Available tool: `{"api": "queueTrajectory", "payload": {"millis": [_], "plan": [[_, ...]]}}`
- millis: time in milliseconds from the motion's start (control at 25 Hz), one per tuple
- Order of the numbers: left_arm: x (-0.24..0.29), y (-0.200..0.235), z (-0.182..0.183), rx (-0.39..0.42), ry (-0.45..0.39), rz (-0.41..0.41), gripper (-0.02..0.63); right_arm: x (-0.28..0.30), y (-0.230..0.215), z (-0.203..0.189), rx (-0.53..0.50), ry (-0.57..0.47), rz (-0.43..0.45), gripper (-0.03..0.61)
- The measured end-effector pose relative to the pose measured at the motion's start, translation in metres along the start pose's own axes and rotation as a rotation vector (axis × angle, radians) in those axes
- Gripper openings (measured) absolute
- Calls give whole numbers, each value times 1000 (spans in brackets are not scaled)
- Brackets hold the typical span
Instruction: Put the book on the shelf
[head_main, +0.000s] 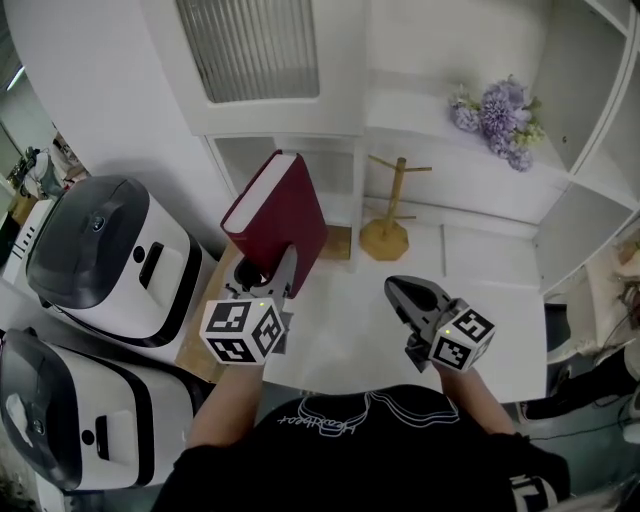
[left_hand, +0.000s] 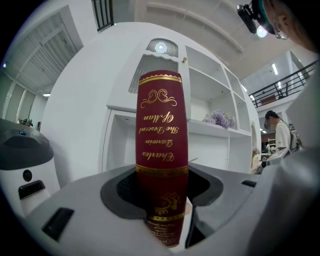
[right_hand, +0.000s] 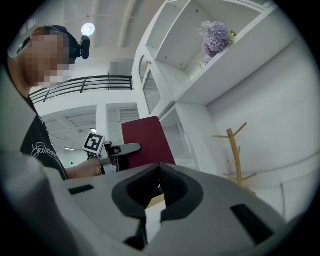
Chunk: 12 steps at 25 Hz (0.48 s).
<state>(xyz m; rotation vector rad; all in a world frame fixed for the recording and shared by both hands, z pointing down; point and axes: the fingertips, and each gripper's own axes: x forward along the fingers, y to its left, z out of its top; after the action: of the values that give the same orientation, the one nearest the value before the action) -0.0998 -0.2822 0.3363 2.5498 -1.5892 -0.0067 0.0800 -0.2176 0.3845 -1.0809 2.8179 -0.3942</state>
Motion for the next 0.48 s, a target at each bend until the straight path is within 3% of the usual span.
{"api": "queueTrajectory", "payload": {"millis": [480], "plan": [[40,25,-2,56,13,58,213,10,-25,-12,10,46,-12,6]]}}
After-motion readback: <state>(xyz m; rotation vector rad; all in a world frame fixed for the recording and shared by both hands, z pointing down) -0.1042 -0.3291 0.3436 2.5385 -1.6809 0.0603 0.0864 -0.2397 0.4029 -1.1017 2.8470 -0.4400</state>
